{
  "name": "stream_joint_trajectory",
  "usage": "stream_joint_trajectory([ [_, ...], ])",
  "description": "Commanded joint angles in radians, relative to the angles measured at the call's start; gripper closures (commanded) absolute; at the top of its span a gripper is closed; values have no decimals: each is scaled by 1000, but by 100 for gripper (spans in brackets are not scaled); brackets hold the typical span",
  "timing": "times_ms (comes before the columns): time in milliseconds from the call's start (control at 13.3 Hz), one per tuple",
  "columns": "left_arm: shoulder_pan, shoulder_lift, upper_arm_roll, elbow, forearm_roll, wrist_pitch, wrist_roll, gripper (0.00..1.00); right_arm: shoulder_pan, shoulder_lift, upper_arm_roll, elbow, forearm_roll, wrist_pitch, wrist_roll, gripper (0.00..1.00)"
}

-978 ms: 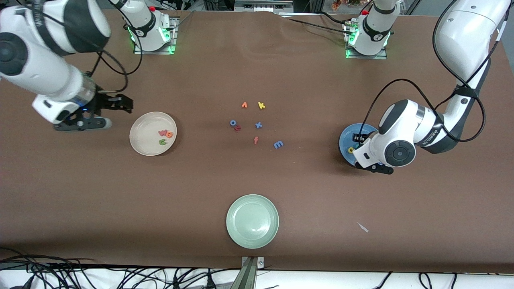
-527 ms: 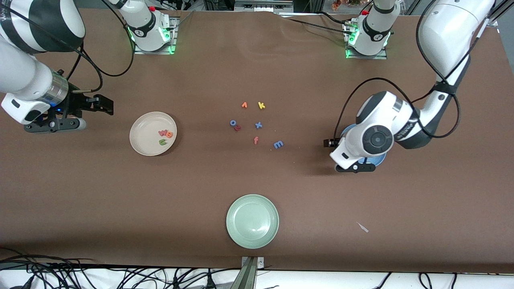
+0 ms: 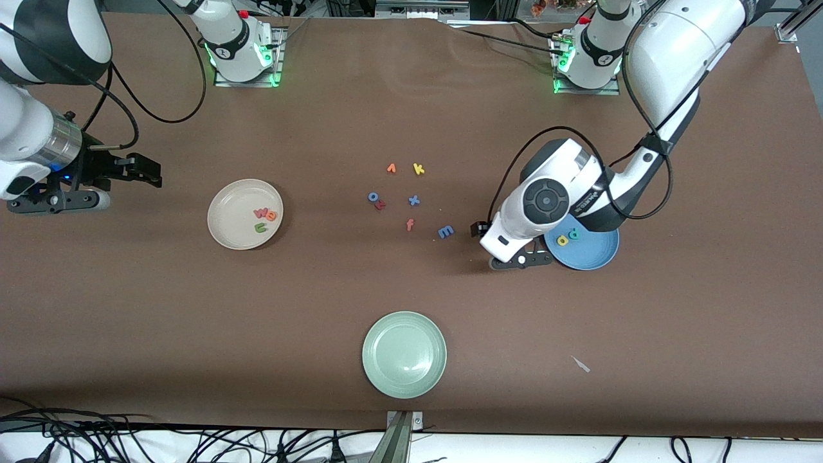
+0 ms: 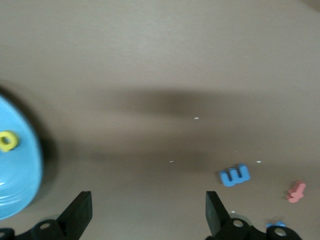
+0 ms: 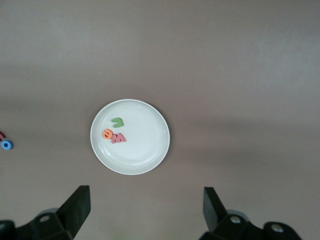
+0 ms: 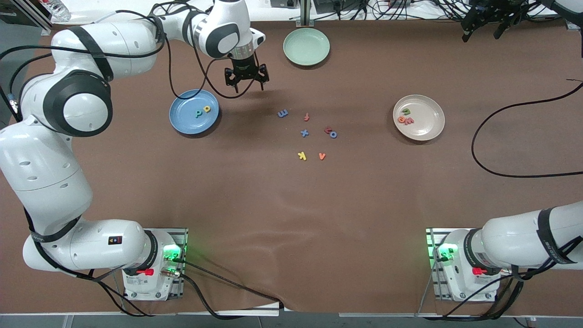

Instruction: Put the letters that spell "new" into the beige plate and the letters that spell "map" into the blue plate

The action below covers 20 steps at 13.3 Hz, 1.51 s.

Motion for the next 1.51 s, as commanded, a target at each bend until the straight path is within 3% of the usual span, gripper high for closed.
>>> stream_joint_trajectory([
  [0, -42, 19, 14, 11, 27, 63, 50, 0, 17, 24, -9, 70, 12, -20, -17, 0],
  [452, -96, 38, 14, 10, 67, 72, 343, 0, 17, 26, -6, 101, 24, -49, -11, 0],
  [602, -107, 41, 17, 13, 70, 74, 354, 0, 8, 23, -19, 103, 22, -75, -14, 0],
  [753, -107, 42, 16, 13, 70, 74, 370, 0, 17, 15, -75, 104, 25, -103, -20, 1],
  [1430, -134, 41, 16, 14, 70, 72, 391, 0, 56, 17, -112, 106, 22, -106, -25, 0],
])
